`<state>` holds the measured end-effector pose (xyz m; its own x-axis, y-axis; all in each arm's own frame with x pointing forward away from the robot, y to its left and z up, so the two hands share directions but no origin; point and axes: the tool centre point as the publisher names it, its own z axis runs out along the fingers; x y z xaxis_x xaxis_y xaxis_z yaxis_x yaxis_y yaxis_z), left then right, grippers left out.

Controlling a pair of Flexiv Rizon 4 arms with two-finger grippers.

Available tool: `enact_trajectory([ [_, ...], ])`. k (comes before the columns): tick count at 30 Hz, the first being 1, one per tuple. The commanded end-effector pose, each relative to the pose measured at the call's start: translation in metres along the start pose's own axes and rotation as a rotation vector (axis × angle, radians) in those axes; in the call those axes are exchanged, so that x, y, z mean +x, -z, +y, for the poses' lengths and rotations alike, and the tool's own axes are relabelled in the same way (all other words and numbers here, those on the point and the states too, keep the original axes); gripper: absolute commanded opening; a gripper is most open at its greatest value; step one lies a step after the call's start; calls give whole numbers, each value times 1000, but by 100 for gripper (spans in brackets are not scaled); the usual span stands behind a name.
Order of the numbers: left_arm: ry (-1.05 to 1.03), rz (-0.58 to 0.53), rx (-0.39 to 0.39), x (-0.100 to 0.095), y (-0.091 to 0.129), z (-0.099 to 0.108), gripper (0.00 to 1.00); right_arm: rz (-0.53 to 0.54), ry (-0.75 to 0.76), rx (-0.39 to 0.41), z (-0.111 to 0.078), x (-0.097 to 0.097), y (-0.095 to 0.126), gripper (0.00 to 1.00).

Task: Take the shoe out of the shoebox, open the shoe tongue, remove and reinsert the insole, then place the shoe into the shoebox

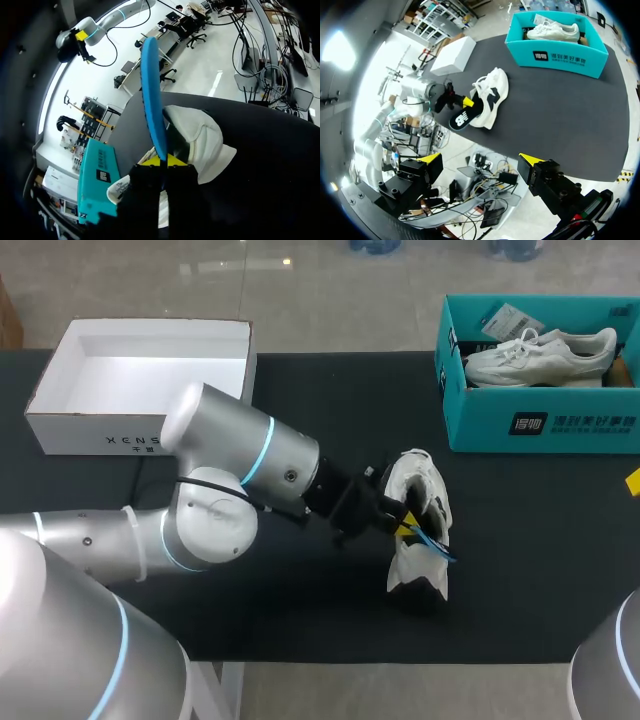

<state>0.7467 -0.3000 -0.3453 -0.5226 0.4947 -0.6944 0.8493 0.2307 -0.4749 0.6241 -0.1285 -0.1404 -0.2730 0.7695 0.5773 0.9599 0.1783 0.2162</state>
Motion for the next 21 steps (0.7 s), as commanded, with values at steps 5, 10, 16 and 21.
enact_trajectory([
  [5,-42,-19,-70,-3,2,4,0,-6,-1,-83,-9,1,-1,100],
  [10,-34,-18,-56,-1,4,2,0,-6,-1,-83,-9,1,-1,100],
  [16,-27,-26,-46,0,12,-4,61,-6,-1,-83,-9,1,-1,100],
  [21,-25,-37,-38,-2,15,-11,100,-6,-1,-83,-9,1,-1,100],
])
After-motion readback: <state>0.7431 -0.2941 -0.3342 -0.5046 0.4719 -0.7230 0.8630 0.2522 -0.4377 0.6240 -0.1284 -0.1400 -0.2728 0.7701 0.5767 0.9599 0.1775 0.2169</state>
